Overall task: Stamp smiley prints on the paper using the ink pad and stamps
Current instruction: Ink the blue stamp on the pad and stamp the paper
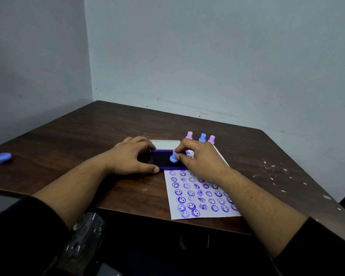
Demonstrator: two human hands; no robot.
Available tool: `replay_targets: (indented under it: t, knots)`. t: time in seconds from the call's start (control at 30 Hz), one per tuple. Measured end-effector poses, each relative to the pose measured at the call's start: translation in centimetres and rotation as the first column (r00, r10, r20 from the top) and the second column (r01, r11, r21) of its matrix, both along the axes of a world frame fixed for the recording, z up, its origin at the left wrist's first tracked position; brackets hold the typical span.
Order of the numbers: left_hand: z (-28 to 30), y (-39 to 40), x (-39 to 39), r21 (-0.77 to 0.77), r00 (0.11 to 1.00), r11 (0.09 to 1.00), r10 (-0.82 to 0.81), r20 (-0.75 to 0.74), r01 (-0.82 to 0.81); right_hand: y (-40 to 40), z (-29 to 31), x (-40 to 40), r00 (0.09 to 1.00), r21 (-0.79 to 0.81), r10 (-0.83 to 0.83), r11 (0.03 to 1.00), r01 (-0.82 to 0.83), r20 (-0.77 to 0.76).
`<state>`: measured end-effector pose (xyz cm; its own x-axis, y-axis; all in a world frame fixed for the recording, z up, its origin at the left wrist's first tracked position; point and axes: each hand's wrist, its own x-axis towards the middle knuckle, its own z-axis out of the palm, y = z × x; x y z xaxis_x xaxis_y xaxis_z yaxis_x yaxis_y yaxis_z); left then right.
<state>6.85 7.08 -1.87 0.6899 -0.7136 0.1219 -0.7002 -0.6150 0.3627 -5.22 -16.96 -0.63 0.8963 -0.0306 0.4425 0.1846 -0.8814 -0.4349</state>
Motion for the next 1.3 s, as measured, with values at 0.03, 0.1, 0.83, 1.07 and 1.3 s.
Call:
replay_targets:
  t: [0.03, 0.1, 0.83, 1.07, 1.3]
  knots:
    - [0.0, 0.0, 0.0, 0.001, 1.000, 1.000, 0.001, -0.002, -0.001, 0.0, 0.0, -0.1, 1.000, -0.004, 0.006, 1.000, -0.006, 0.007]
    - [0.0, 0.0, 0.0, 0.002, 1.000, 1.000, 0.000, -0.001, 0.000, -0.1, 0.3, -0.1, 1.000, 0.012, 0.015, 1.000, -0.016, 0.017]
    - [0.8, 0.1, -0.8, 0.035, 1.000, 0.999, -0.001, -0.021, 0.002, -1.5, 5.4, -9.0, 0.970, 0.207, -0.043, 0.978, -0.008, 0.241]
    - [0.4, 0.2, -0.6, 0.003, 1.000, 1.000, -0.002, -0.023, 0.002, -1.1, -0.1, -13.2, 0.985, 0.360, -0.025, 0.932, -0.038, 0.168]
    - [0.3, 0.2, -0.5, 0.001, 1.000, 1.000, -0.002, -0.026, 0.002, -0.4, -2.5, -16.1, 0.979, 0.328, 0.016, 0.941, -0.084, 0.204]
